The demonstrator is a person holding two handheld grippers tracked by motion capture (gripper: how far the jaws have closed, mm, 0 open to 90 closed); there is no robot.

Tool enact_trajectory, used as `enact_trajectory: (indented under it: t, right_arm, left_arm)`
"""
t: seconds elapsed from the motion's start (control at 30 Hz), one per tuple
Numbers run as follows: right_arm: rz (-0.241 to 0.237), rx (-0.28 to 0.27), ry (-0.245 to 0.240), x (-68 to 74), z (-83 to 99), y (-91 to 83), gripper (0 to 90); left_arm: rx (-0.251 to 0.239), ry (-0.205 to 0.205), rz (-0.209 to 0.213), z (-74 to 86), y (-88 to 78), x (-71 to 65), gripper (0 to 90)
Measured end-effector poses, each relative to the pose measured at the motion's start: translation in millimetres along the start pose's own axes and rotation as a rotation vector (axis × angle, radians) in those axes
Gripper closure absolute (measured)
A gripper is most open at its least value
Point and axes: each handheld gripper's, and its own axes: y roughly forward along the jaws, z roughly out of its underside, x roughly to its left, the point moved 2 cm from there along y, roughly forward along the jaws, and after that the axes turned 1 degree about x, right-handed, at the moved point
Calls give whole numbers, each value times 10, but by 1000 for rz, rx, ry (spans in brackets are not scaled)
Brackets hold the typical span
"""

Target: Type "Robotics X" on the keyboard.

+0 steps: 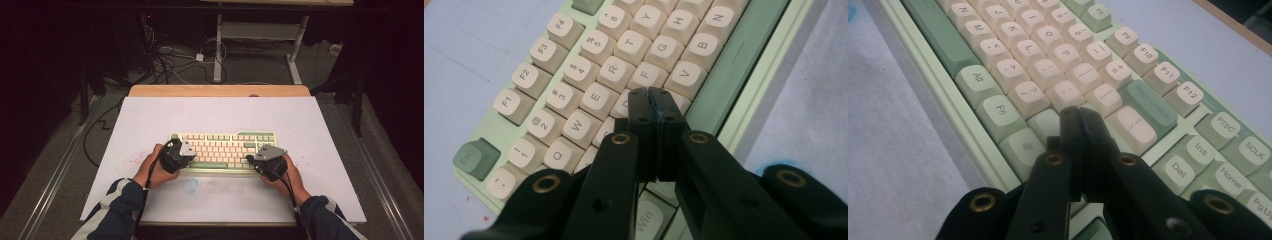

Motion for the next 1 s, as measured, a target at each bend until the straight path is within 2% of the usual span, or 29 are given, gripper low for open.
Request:
enact_trajectory:
  t: [0.57,1.0]
  right_arm:
    - [-1,2,0,-1,-2,1,900]
    - [0,6,-1,-15,-1,-4,900]
  left_arm:
    - [3,7,-1,33,14,-8,859]
    - [-26,13,-8,-1,-21,-13,838]
